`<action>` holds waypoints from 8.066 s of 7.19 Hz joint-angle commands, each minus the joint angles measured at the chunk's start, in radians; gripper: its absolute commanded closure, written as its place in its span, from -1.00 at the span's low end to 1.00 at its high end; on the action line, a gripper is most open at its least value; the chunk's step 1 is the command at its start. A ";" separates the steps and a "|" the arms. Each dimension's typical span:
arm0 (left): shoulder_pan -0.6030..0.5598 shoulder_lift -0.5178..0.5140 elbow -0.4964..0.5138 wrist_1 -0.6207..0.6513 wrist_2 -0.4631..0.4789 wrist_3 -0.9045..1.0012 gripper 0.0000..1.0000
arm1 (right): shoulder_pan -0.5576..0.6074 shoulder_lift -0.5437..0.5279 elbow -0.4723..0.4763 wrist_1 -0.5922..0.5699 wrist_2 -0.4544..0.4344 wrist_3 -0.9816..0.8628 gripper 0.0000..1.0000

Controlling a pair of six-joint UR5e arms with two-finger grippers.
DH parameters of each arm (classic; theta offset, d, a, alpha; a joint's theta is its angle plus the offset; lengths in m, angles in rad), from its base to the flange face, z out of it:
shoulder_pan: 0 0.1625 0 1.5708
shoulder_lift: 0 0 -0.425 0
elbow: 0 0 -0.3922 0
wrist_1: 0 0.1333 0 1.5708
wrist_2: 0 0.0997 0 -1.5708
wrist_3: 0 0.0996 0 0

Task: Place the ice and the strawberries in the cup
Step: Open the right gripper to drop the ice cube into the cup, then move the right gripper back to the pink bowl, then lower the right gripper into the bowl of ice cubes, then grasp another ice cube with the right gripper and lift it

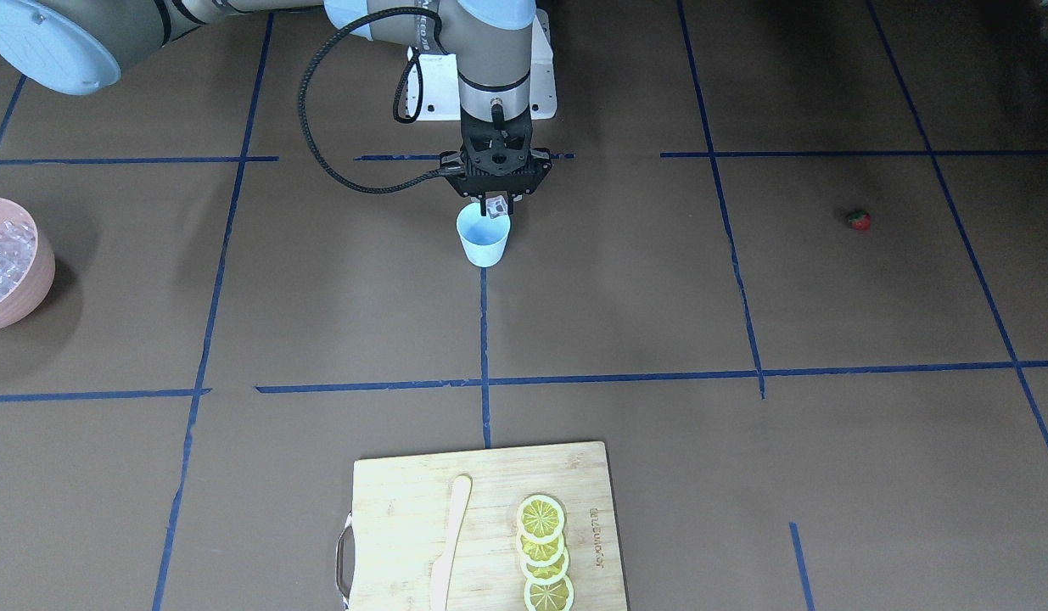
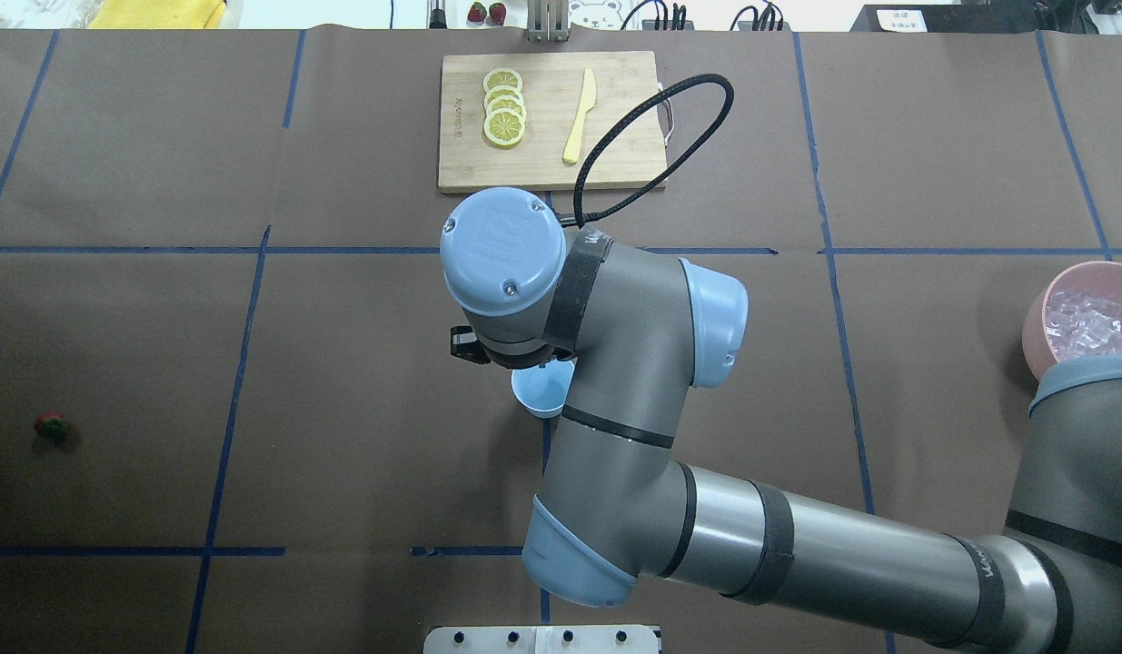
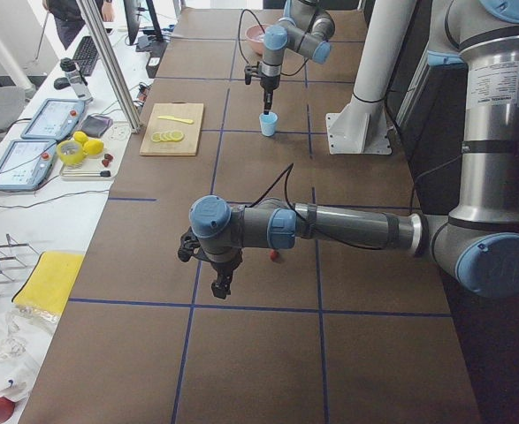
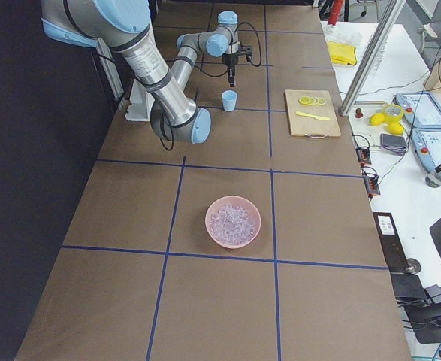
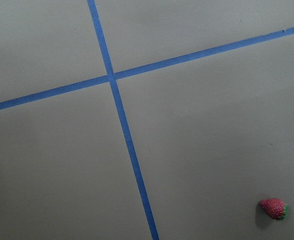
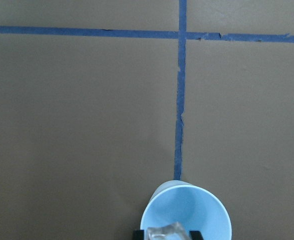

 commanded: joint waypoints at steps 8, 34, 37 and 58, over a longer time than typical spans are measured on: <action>0.000 0.000 0.001 0.000 0.000 0.002 -1.00 | -0.014 -0.029 0.051 0.003 -0.015 -0.006 -0.99; -0.003 0.020 -0.006 -0.061 0.000 -0.002 -1.00 | 0.749 -1.072 0.134 0.644 0.479 -1.193 -0.89; -0.003 0.020 -0.006 -0.061 0.000 -0.002 -1.00 | 0.727 -1.072 0.129 0.644 0.475 -1.201 -0.76; -0.003 0.018 -0.007 -0.061 0.000 -0.002 -1.00 | 0.796 -0.958 0.319 0.483 0.535 -0.707 0.96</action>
